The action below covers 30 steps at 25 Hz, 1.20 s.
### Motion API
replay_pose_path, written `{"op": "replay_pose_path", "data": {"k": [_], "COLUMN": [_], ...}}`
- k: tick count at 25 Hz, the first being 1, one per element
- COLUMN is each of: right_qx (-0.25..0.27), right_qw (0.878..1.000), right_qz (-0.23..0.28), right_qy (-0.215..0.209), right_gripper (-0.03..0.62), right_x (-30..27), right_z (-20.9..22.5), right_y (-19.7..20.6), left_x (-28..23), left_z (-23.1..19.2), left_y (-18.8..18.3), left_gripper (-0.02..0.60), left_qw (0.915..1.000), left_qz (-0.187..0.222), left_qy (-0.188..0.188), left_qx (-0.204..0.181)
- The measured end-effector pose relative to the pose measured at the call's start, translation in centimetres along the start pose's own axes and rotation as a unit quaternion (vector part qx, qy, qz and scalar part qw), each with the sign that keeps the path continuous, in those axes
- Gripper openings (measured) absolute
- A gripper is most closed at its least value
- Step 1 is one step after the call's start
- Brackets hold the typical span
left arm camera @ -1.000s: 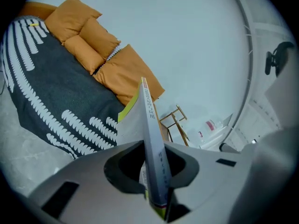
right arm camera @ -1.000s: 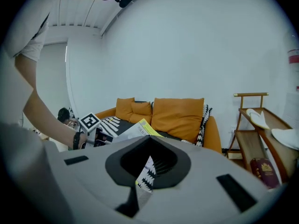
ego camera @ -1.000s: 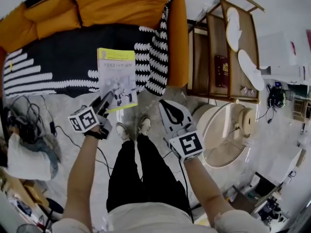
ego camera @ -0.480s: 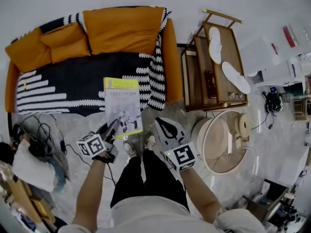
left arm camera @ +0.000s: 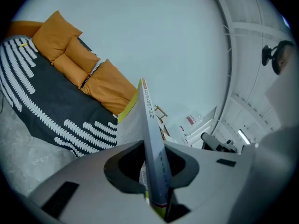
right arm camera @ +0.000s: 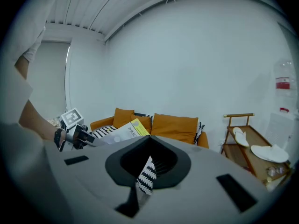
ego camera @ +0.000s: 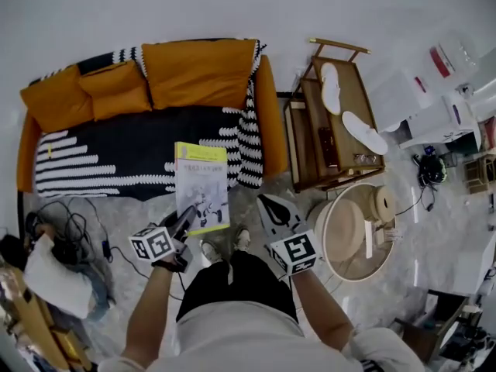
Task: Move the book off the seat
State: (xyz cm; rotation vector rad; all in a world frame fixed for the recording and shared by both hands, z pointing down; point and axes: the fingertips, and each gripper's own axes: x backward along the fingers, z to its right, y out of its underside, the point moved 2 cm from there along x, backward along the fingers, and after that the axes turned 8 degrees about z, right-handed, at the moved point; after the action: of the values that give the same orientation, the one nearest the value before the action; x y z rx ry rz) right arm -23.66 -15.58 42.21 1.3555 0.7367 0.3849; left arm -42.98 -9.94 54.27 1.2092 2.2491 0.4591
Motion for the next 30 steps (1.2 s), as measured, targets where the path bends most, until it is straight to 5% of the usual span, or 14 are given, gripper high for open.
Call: {"op": "replay_pose_path", "data": {"k": [16, 24, 30], "right_qx": [-0.019, -0.042, -0.065], "right_qw": [0.986, 0.961, 0.934], "right_qz": [-0.022, -0.021, -0.004], "right_qy": [0.166, 0.272, 0.352], "right_gripper": [0.021, 0.021, 0.021], "right_x": [10.8, 19.9, 29.1], "right_z": [3.7, 6.7, 8.9], "right_y": [0.7, 1.5, 3.8], "left_x": [-1.9, -4.7, -7.0], "left_z": [7.2, 13.4, 19.6], "left_y": [-0.9, 3.0, 9.3], "left_gripper": [0.08, 0.08, 0.08], "left_qw": [0.9906, 0.9733, 0.9508], "left_qz": [-0.056, -0.124, -0.185], "left_qy": [0.106, 0.171, 0.222], "left_qx": [-0.066, -0.09, -0.11]}}
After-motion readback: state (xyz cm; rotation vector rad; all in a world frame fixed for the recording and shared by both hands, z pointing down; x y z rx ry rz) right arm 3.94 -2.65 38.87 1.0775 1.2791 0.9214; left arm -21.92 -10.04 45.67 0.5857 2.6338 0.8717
